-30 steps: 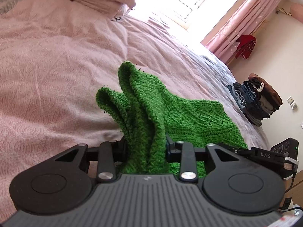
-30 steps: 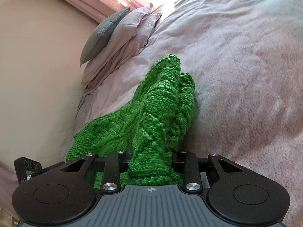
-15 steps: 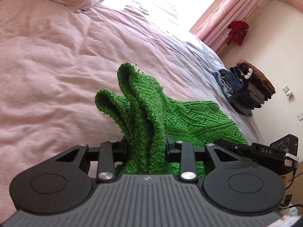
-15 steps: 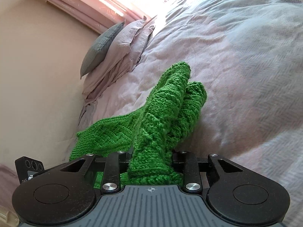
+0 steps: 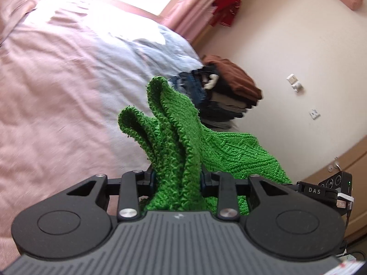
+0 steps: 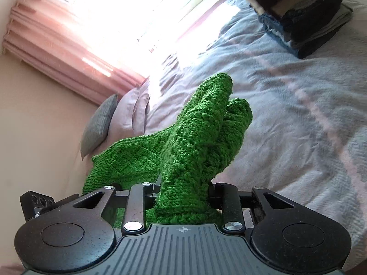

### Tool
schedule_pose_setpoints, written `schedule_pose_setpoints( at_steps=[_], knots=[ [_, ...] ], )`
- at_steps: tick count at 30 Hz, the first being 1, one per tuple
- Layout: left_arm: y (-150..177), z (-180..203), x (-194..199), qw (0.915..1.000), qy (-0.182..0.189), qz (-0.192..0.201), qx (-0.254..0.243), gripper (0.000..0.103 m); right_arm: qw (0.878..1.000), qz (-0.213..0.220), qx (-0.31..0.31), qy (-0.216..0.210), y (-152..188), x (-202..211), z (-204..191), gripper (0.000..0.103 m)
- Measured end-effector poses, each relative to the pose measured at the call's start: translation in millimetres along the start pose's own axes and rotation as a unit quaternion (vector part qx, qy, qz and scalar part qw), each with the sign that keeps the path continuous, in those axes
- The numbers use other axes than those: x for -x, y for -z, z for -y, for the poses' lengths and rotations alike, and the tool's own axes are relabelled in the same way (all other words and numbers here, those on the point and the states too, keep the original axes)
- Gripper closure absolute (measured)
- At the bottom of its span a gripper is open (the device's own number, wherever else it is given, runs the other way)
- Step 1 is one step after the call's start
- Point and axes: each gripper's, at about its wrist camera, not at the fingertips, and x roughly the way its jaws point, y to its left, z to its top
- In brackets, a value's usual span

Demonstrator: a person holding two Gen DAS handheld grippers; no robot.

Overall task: Fold clothes
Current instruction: 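Lift the vest with both grippers and carry it toward the clothes stack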

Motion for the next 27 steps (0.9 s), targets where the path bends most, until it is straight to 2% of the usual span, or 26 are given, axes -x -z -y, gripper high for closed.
schedule_pose_setpoints(
  at_steps=[5, 10, 15, 19, 22, 27],
  knots=[
    [-33, 58, -40, 0.9991, 0.033, -0.002, -0.027, 0.075, 0.999, 0.047, -0.011, 0.008, -50, 51, 5, 0.076],
    [-59, 113, -101, 0.9991, 0.029, 0.015, -0.026, 0.075, 0.999, 0.052, 0.001, 0.004, -128, 71, 38, 0.076],
    [-80, 171, -168, 0.9987, 0.0, 0.048, 0.017, 0.075, 0.999, 0.008, 0.036, -0.018, -242, 75, 87, 0.076],
    [-107, 219, -224, 0.9966, -0.005, 0.074, 0.036, 0.075, 0.997, -0.02, 0.063, -0.026, -334, 82, 119, 0.076],
    [-133, 247, -266, 0.9953, -0.006, 0.089, 0.037, 0.075, 0.996, -0.021, 0.083, -0.031, -400, 85, 141, 0.076],
    [-182, 276, -328, 0.9942, -0.002, 0.105, 0.024, 0.075, 0.994, -0.003, 0.096, -0.047, -479, 79, 170, 0.076]
  ],
)
